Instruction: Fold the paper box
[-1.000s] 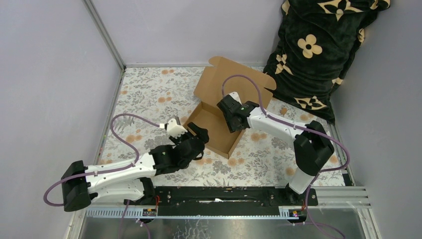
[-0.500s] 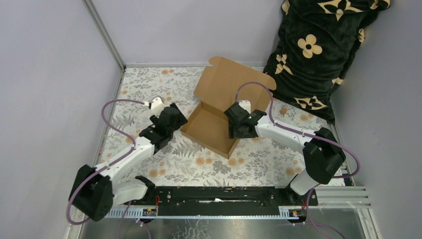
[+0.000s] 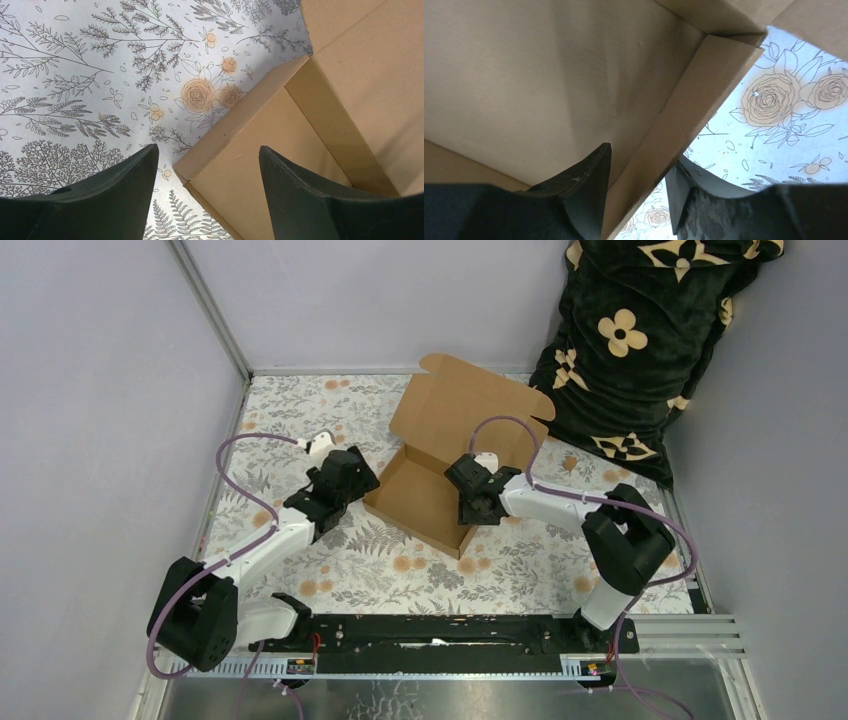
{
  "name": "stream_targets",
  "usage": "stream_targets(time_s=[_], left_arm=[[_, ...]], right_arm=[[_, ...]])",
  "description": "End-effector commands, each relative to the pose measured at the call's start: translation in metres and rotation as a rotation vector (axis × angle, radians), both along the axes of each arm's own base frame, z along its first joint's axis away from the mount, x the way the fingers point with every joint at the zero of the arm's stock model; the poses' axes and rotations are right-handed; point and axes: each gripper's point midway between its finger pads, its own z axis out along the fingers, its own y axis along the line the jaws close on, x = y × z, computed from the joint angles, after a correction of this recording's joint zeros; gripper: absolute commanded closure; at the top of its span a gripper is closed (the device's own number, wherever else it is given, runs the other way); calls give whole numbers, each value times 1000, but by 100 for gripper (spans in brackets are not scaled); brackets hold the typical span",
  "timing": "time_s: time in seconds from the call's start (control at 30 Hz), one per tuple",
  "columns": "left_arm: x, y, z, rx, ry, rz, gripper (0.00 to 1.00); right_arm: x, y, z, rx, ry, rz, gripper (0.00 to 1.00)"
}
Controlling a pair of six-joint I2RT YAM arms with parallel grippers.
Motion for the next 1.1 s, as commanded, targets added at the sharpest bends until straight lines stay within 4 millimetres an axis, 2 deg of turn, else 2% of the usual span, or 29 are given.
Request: stream_targets(time_s=[0.0,0.1,0.33,0.43,0.5,0.57,0.67,0.83,1.07], left_arm=[[8,2,13,-15,-60,-5,20],[6,5,15,-15,-65,-1,20],[0,12,18,-12,-76,9,20],[-1,13,20,-16,-79,10,20],[-2,14,21,-17,-83,12,20],[-3,15,23,-17,-85,11,20],[-6,16,25,-17,-92,12,20],[-11,19,33,-15,-109,12,20],[-14,22,41,-8,-124,11,20]], right_arm=[[-2,-3,-13,-38,31,27,54],[3,-11,-13,-105,18,50,64],[31,-24,13,-279,-85,215,69],[41,-25,20,-328,-124,279,65],[47,-24,25,-335,-146,296,59],[50,-17,31,-303,-174,316,51],[55,-8,36,-266,-206,329,49],[64,-1,27,-286,-204,360,52],[76,-7,8,-320,-191,348,59]])
